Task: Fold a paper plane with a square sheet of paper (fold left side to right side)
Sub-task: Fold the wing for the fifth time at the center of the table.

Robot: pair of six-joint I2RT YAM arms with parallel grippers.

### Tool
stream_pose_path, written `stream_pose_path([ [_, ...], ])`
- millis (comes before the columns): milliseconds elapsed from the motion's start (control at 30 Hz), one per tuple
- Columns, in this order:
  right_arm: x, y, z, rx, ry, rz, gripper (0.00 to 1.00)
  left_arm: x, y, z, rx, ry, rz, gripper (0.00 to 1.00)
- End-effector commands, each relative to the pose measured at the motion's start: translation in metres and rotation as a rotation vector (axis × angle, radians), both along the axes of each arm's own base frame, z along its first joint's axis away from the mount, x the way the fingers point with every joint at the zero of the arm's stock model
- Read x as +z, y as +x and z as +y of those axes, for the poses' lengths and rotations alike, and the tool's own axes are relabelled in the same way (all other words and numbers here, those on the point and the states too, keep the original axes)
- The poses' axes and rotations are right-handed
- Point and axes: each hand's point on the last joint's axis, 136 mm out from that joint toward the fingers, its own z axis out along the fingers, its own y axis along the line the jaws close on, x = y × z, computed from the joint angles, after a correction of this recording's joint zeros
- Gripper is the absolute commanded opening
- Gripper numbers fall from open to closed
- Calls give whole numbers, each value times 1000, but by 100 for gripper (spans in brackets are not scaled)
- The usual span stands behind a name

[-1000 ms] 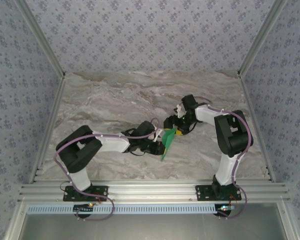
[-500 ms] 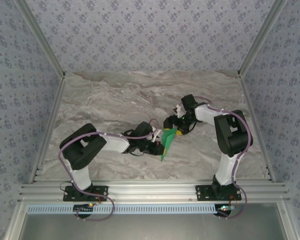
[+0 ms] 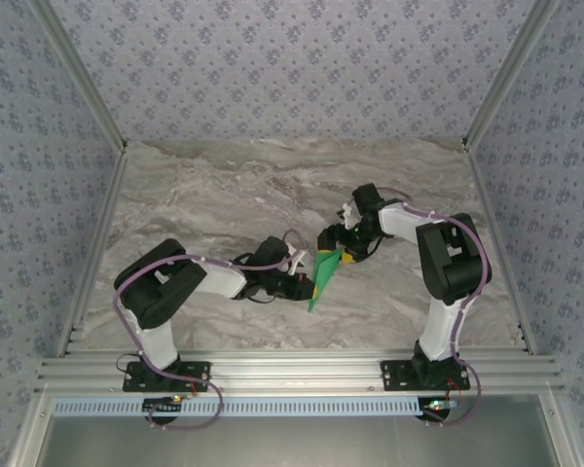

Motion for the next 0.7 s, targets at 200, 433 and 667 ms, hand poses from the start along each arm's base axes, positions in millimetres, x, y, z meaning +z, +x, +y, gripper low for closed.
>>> stream_pose_path([
  [200, 23, 9, 4, -38, 122, -66, 77, -4, 1, -6, -18, -46, 25, 3],
  [433, 48, 12, -25, -81, 94, -149, 78, -2, 0, -7, -22, -59, 23, 3],
  [667, 52, -16, -24, -43, 189, -150, 64, 2, 0, -5, -16, -79, 11, 2],
])
